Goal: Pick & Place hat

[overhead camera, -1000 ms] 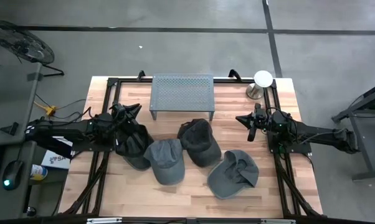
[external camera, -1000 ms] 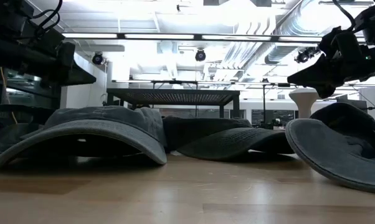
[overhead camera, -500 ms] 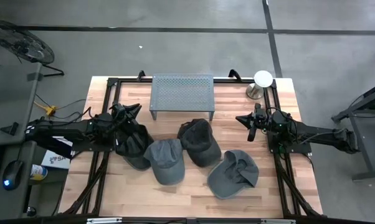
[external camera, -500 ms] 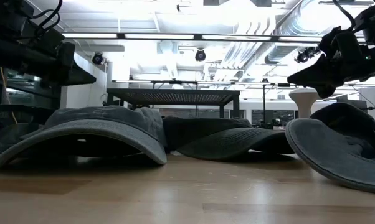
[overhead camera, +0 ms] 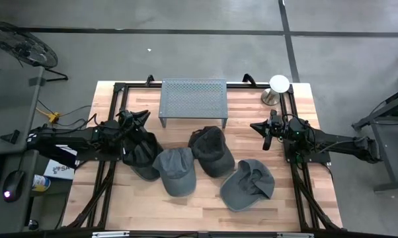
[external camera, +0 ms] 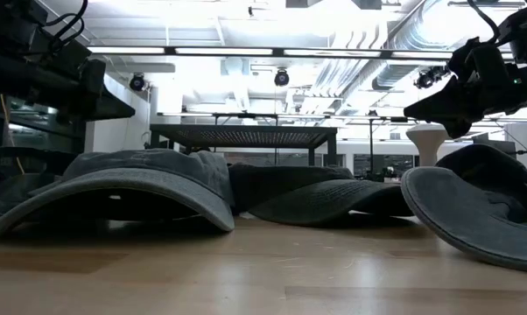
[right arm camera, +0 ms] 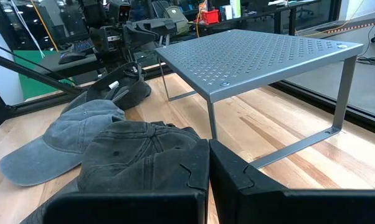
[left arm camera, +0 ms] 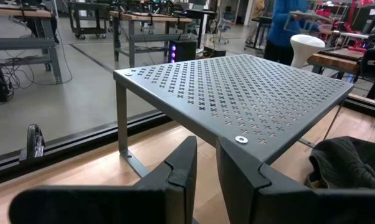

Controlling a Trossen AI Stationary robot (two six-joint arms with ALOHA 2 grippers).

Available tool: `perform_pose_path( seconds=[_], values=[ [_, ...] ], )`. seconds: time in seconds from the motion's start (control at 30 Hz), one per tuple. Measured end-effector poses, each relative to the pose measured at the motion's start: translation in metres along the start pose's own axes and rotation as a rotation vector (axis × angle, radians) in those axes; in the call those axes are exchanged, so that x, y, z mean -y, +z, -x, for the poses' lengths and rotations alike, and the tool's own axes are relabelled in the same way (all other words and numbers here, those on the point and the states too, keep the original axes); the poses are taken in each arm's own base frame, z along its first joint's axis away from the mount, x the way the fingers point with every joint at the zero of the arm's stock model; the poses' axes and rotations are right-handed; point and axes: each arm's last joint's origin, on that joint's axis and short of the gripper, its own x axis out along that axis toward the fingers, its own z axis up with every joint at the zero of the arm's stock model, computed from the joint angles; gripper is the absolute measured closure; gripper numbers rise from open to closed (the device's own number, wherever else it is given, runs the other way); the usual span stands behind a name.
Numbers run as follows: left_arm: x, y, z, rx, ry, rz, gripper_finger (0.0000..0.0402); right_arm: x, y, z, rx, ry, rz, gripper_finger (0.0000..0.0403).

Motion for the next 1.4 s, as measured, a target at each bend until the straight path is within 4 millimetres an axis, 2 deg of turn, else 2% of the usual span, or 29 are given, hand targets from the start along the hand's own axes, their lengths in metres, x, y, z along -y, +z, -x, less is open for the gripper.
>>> perform_pose_path(
  seconds=[1.17, 1.4],
  values=[
    [0.0000, 0.0000, 0.0000, 0.000, 0.000, 0.000, 0.0341, -0.0001, 0.0002, 0.0000, 0.002, 0.000, -0.005, 0.0402],
    [0.0000, 0.0000, 0.0000, 0.000, 0.000, 0.000, 0.0341, 0.0000, 0.0004, 0.0000, 0.004, 0.000, -0.185, 0.0402]
  ],
)
